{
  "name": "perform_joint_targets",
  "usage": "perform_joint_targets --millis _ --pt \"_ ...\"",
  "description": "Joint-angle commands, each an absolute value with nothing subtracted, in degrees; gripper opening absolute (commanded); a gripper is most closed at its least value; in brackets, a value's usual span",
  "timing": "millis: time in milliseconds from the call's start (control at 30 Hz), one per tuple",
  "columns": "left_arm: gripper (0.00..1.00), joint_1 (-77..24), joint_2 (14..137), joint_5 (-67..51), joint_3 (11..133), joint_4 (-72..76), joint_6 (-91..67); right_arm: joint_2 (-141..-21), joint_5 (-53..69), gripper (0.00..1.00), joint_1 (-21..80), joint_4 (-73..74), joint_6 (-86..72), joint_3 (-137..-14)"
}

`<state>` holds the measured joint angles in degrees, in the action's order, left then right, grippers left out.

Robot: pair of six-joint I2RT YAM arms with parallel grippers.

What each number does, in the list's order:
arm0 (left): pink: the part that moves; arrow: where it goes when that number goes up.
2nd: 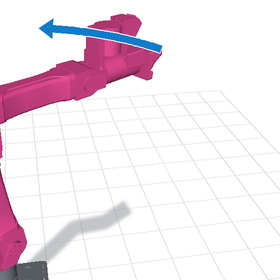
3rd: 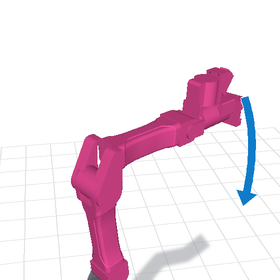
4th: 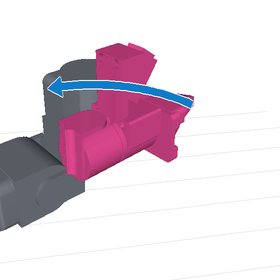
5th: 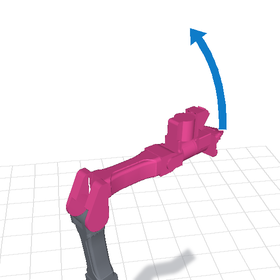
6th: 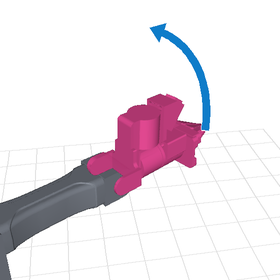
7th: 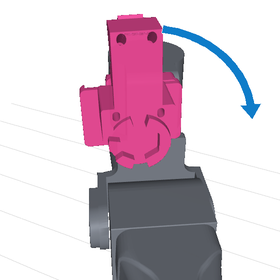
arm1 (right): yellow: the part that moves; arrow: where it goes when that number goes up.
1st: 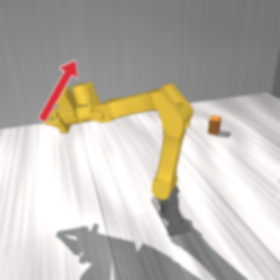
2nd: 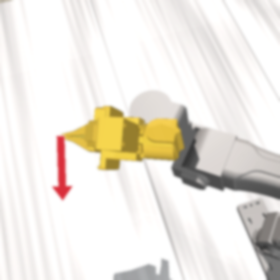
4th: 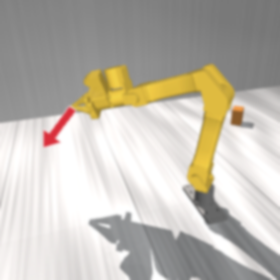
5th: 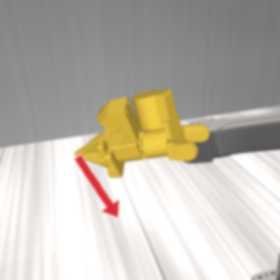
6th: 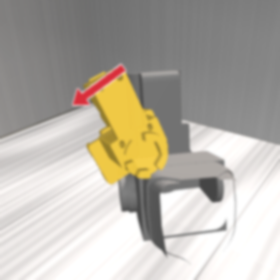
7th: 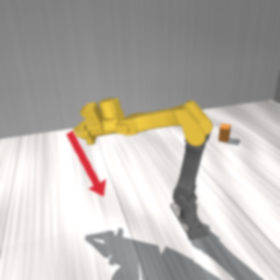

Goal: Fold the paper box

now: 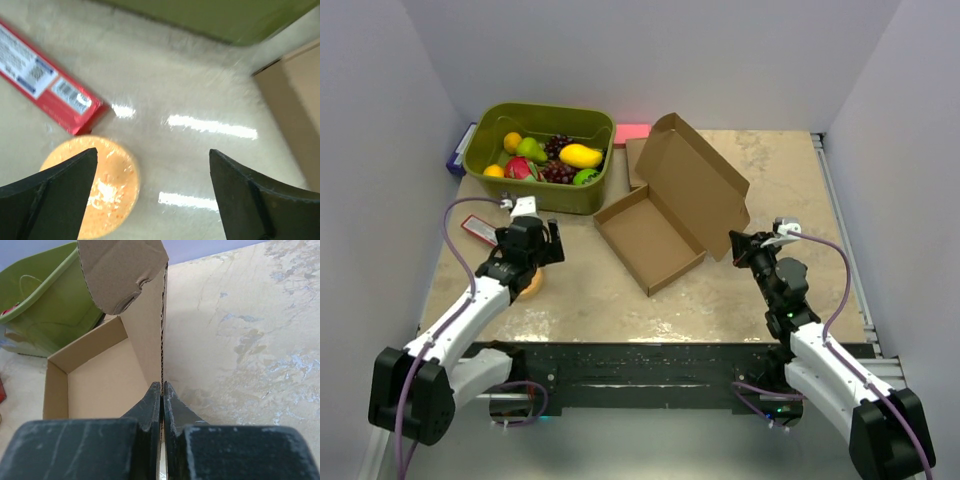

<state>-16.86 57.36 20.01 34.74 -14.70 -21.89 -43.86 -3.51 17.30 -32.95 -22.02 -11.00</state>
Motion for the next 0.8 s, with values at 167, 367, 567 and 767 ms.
perform_joint_targets --millis 167,367,567,767 --pt "0.88 -16.52 66.16 26.82 36.04 -19.25 -25.66 -43.86 -3.95 0.00 17.31 -33.58 -21.44 -12.22" --pt "0.84 -16.52 70.67 25.93 37.00 -22.23 -28.38 -44.03 -4.22 0.00 17.23 -33.31 -21.53 -12.39" --pt "0.68 -16.52 73.46 24.00 36.03 -21.80 -28.74 -43.42 -4.83 0.00 17.23 -32.78 -21.71 -12.31" --pt "0.39 -16.61 76.11 21.45 36.04 -22.15 -28.83 -43.16 -5.10 0.00 17.31 -31.91 -21.71 -12.48"
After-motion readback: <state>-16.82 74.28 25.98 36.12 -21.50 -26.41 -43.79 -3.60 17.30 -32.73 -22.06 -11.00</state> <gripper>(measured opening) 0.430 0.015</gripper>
